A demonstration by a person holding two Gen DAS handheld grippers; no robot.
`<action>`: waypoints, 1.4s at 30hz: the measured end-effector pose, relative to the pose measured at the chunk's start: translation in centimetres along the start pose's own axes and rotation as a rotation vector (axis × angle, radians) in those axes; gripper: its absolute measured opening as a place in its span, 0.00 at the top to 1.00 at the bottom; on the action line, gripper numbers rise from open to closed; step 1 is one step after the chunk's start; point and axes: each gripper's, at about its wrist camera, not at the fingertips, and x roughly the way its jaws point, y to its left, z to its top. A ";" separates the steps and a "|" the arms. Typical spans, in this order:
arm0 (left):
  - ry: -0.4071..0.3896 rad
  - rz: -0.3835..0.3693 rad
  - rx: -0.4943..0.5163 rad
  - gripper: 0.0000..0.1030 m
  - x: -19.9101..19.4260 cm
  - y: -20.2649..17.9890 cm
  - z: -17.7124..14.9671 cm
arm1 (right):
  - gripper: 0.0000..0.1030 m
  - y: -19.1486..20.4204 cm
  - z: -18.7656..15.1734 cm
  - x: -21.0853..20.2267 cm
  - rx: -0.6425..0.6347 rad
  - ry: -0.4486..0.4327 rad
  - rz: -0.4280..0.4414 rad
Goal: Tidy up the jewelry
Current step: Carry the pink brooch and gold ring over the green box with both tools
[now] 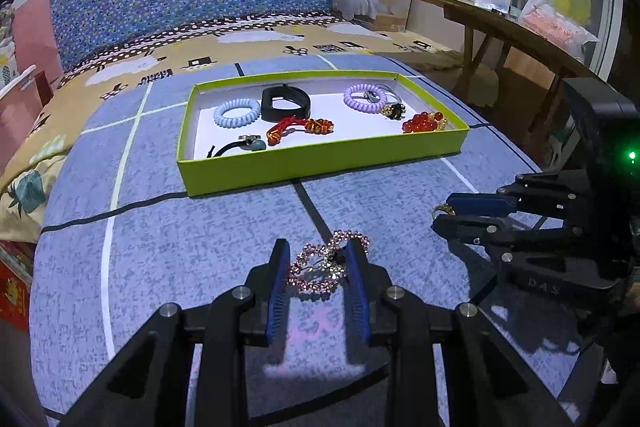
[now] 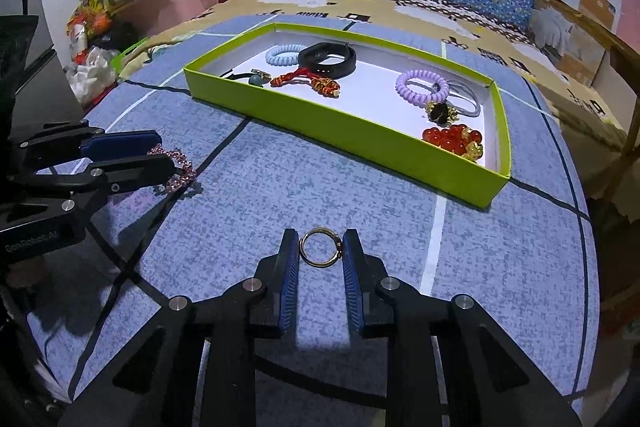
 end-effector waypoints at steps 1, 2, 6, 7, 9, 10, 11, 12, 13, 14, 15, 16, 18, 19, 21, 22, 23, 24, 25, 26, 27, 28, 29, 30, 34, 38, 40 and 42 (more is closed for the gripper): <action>-0.002 -0.001 -0.001 0.71 -0.1 0.0 0.0 | 0.78 0.0 0.0 -0.1 0.002 -0.004 0.001; -0.005 -0.001 -0.001 0.71 -0.2 0.0 0.1 | 0.78 0.0 0.0 -0.2 0.005 -0.009 0.002; -0.023 0.003 -0.012 0.71 -0.7 0.1 0.4 | 0.78 -0.1 -0.1 -1.1 0.019 -0.039 0.007; -0.029 0.004 -0.017 0.71 -0.8 0.2 0.5 | 0.78 -0.2 0.0 -1.3 0.022 -0.047 0.008; -0.040 0.011 -0.030 0.71 -1.0 0.4 0.7 | 0.78 -0.3 0.1 -1.7 0.029 -0.064 0.006; -0.046 0.016 -0.036 0.71 -1.1 0.5 0.8 | 0.78 -0.3 0.2 -1.9 0.032 -0.071 0.005; -0.052 0.019 -0.044 0.71 -1.2 0.7 1.0 | 0.78 -0.4 0.3 -2.1 0.037 -0.079 0.003; -0.058 0.023 -0.052 0.71 -1.3 0.8 1.1 | 0.78 -0.5 0.5 -2.2 0.043 -0.088 0.002; -0.064 0.028 -0.060 0.71 -1.4 0.9 1.3 | 0.78 -0.6 0.7 -2.4 0.049 -0.097 0.001; -0.070 0.032 -0.067 0.71 -1.4 1.1 1.5 | 0.78 -0.8 0.8 -2.6 0.057 -0.106 -0.001; -0.075 0.037 -0.073 0.71 -1.4 1.2 1.7 | 0.78 -1.0 1.0 -2.8 0.066 -0.116 -0.001; -0.081 0.041 -0.080 0.71 -1.4 1.4 1.9 | 0.78 -1.3 1.2 -3.0 0.076 -0.125 -0.004; -0.091 0.047 -0.089 0.71 -1.4 1.6 2.3 | 0.78 -1.6 1.6 -3.2 0.089 -0.140 -0.009; -0.095 0.052 -0.091 0.71 -1.3 1.7 2.6 | 0.78 -1.9 1.9 -3.3 0.096 -0.147 -0.012; -0.102 0.061 -0.087 0.71 -1.1 1.7 3.0 | 0.78 -2.2 2.3 -3.4 0.102 -0.154 -0.014; -0.105 0.064 -0.083 0.71 -1.0 1.7 3.2 | 0.78 -2.4 2.5 -3.4 0.104 -0.159 -0.015; -0.108 0.069 -0.079 0.71 -0.8 1.6 3.5 | 0.78 -2.5 2.7 -3.4 0.106 -0.163 -0.017; -0.109 0.073 -0.074 0.71 -0.7 1.6 3.7 | 0.78 -2.7 2.9 -3.4 0.109 -0.167 -0.018; -0.112 0.076 -0.069 0.71 -0.6 1.6 3.8 | 0.78 -2.9 3.1 -3.4 0.112 -0.168 -0.016; -0.115 0.077 -0.064 0.71 -0.5 1.6 4.1 | 0.78 -3.1 3.3 -3.3 0.116 -0.170 -0.014; -0.117 0.077 -0.059 0.71 -0.4 1.5 4.3 | 0.78 -3.2 3.5 -3.2 0.119 -0.173 -0.013; -0.120 0.079 -0.053 0.71 -0.2 1.4 4.6 | 0.78 -3.4 3.6 -3.1 0.122 -0.175 -0.012; -0.121 0.080 -0.048 0.71 -0.1 1.4 4.8 | 0.78 -3.6 4.0 -2.9 0.126 -0.176 -0.010; -0.124 0.081 -0.042 0.71 0.1 1.3 5.1 | 0.78 -3.6 4.1 -2.8 0.129 -0.177 -0.009; -0.128 0.081 -0.029 0.71 0.9 1.5 6.1 | 0.78 -4.0 5.2 -2.1 0.134 -0.180 -0.005; -0.128 0.075 -0.019 0.71 1.9 1.7 7.1 | 0.78 -4.4 6.2 -1.1 0.134 -0.172 -0.005; -0.122 0.070 -0.015 0.71 2.4 1.9 7.5 | 0.78 -4.6 6.6 -0.4 0.135 -0.162 -0.005; -0.113 0.067 -0.006 0.71 3.1 1.9 7.8 | 0.78 -4.7 7.0 0.3 0.132 -0.152 -0.005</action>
